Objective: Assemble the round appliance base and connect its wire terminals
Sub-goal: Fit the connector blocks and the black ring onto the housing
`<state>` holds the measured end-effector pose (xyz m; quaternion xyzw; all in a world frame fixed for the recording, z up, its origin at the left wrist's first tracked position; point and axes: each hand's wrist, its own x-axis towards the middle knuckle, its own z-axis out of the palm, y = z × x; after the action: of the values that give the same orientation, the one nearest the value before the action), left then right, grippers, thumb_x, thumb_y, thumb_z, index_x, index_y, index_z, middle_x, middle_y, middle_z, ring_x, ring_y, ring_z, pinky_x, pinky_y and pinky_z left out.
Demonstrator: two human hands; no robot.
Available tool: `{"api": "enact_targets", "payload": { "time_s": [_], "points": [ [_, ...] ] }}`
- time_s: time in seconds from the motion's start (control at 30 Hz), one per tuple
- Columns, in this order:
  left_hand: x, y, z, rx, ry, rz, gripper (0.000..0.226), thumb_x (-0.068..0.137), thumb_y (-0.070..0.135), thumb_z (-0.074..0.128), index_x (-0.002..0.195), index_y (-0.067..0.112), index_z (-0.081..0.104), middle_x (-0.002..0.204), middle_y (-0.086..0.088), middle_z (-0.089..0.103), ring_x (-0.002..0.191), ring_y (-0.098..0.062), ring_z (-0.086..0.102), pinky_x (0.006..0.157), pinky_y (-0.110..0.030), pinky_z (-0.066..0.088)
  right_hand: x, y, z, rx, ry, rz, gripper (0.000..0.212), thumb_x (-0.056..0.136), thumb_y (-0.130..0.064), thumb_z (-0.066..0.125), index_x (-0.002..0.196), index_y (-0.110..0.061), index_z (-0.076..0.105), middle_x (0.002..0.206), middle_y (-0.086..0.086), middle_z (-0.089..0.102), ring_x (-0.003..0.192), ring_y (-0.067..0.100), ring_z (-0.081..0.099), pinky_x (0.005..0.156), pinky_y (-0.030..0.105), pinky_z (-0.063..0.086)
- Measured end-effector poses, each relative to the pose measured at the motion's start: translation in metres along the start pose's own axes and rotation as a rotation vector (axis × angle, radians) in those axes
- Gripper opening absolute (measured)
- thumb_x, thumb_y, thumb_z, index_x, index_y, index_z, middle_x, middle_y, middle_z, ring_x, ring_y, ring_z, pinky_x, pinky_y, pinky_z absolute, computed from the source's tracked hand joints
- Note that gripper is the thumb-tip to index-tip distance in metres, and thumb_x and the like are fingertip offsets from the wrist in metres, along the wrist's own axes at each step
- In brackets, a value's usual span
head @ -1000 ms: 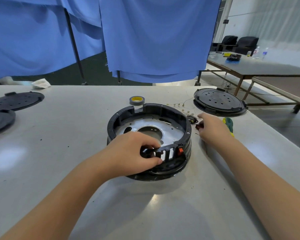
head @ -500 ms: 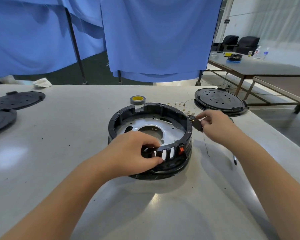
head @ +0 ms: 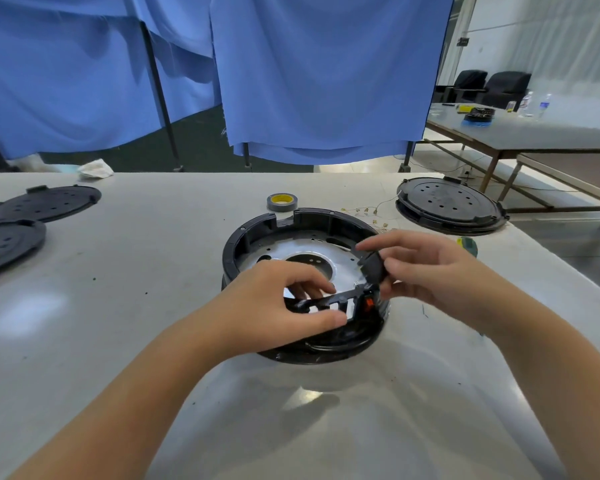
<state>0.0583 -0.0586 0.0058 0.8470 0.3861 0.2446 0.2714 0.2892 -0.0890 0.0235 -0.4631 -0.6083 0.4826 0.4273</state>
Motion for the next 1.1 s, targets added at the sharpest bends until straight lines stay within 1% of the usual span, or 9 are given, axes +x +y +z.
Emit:
{"api": "enact_targets", "payload": {
  "time_s": [0.13,0.23,0.4,0.5,0.53,0.67,0.87,1.0,1.1],
  "points": [
    [-0.001,0.006,-0.005,-0.158,0.07,0.032,0.016,0.081,0.045,0.07,0.092,0.033,0.072,0.084,0.022,0.07,0.086,0.002,0.065,0.079,-0.003,0.041,-0.003,0.003,0.015,-0.183,0.008,-0.141,0.033,0.093,0.006,0.049,0.104,-0.018,0.068,0.086,-0.001,0.07,0.069,0.013,0.065,0.066,0.022,0.054],
    [-0.002,0.008,-0.006,-0.212,0.122,0.048,0.012,0.077,0.036,0.077,0.088,0.032,0.073,0.082,0.018,0.072,0.083,-0.001,0.067,0.08,-0.004,0.042,-0.004,0.004,0.022,-0.257,0.024,-0.227,0.034,0.091,0.008,0.052,0.102,-0.02,0.068,0.084,-0.005,0.071,0.071,0.012,0.066,0.061,0.023,0.052],
    [-0.003,0.01,-0.001,-0.12,0.247,0.144,0.013,0.075,0.018,0.079,0.085,0.024,0.074,0.075,0.021,0.068,0.075,-0.001,0.066,0.072,-0.002,0.039,-0.004,0.004,0.028,-0.251,0.03,-0.251,0.033,0.089,0.005,0.057,0.098,-0.024,0.069,0.085,-0.008,0.072,0.069,0.011,0.069,0.063,0.021,0.055],
    [-0.003,0.01,-0.001,-0.085,0.336,0.203,0.014,0.075,0.009,0.078,0.083,0.02,0.074,0.073,0.018,0.068,0.073,-0.006,0.065,0.07,-0.006,0.042,-0.003,0.005,0.028,-0.209,0.079,-0.229,0.018,0.086,-0.008,0.065,0.096,-0.022,0.07,0.081,-0.006,0.072,0.063,0.011,0.068,0.058,0.02,0.054],
    [-0.003,0.01,-0.001,-0.078,0.365,0.224,0.014,0.075,0.009,0.077,0.084,0.02,0.073,0.073,0.017,0.068,0.074,-0.008,0.065,0.07,-0.008,0.043,-0.004,0.004,0.027,-0.188,0.092,-0.212,0.013,0.085,-0.016,0.066,0.096,-0.02,0.07,0.078,-0.004,0.072,0.061,0.011,0.068,0.055,0.02,0.053],
    [-0.002,0.013,0.002,0.03,0.402,0.323,0.012,0.076,0.014,0.076,0.087,0.016,0.073,0.077,0.019,0.064,0.074,-0.007,0.063,0.07,-0.013,0.046,-0.003,0.004,0.027,-0.096,0.104,-0.153,0.033,0.07,-0.039,0.067,0.091,-0.015,0.071,0.074,0.005,0.072,0.06,0.017,0.068,0.053,0.021,0.053],
    [-0.001,0.01,0.011,0.142,0.337,0.334,0.02,0.076,0.03,0.075,0.09,0.015,0.072,0.082,0.01,0.068,0.079,-0.007,0.061,0.073,-0.033,0.051,-0.003,0.005,0.018,-0.059,0.045,-0.113,0.021,0.066,-0.03,0.079,0.084,-0.021,0.074,0.079,0.003,0.074,0.071,0.018,0.073,0.063,0.02,0.055],
    [0.0,0.007,0.012,0.118,0.29,0.294,0.023,0.077,0.034,0.073,0.093,0.018,0.072,0.084,0.014,0.068,0.079,-0.003,0.061,0.073,-0.03,0.05,-0.005,0.004,0.013,-0.131,0.003,-0.118,0.022,0.073,-0.011,0.08,0.085,-0.028,0.073,0.086,0.003,0.075,0.079,0.019,0.073,0.069,0.021,0.055],
    [0.0,0.006,0.015,0.123,0.269,0.274,0.026,0.076,0.038,0.072,0.096,0.022,0.07,0.085,0.016,0.068,0.081,-0.002,0.063,0.073,-0.025,0.051,-0.008,0.001,0.01,-0.122,-0.027,-0.123,0.021,0.067,-0.017,0.08,0.083,-0.028,0.072,0.085,0.004,0.074,0.078,0.02,0.073,0.067,0.021,0.054]
  ]
}}
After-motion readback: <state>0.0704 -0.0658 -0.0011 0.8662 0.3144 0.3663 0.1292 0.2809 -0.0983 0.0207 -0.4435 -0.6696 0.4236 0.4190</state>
